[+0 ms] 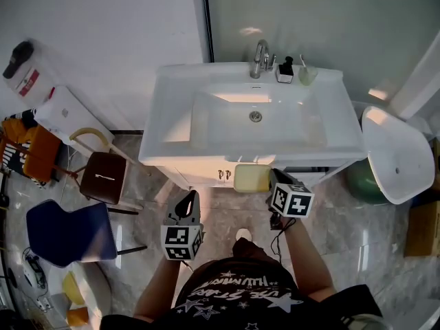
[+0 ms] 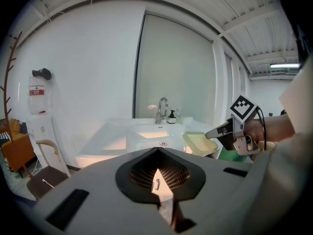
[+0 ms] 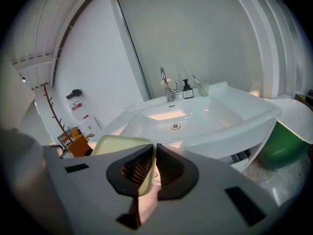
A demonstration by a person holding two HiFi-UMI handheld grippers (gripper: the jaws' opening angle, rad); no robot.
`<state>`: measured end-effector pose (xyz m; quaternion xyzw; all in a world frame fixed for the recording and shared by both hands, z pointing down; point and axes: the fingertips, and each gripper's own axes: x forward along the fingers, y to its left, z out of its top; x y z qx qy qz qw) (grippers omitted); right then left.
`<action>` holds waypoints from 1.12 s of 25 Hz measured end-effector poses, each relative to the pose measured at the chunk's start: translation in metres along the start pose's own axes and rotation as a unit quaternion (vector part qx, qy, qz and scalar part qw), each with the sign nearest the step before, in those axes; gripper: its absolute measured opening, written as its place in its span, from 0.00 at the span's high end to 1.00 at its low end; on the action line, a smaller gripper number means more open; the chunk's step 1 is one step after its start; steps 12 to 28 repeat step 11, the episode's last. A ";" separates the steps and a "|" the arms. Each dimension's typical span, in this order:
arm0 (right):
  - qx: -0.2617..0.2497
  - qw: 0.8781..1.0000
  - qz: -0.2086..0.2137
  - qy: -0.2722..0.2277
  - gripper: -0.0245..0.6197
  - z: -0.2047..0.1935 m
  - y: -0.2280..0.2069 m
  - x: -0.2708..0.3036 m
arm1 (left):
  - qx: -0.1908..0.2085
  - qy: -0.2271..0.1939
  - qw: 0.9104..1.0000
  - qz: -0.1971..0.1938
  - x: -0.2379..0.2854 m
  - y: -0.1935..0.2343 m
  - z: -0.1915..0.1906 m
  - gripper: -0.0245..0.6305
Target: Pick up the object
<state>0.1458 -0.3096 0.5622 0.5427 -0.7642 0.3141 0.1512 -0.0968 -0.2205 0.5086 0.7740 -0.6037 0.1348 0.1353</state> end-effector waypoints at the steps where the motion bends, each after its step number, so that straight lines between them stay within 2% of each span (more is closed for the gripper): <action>1: 0.001 1.000 -0.001 -0.002 0.91 -0.004 0.003 -0.006 | -0.002 0.001 1.000 -0.003 -0.006 -0.001 -0.003 0.94; 11: 0.006 1.000 -0.017 -0.017 0.91 -0.042 0.028 -0.064 | -0.008 -0.010 1.000 -0.023 -0.064 -0.005 -0.020 0.94; 28: 0.006 1.000 -0.017 -0.017 0.91 -0.042 0.028 -0.064 | -0.008 -0.010 1.000 -0.023 -0.064 -0.005 -0.020 0.94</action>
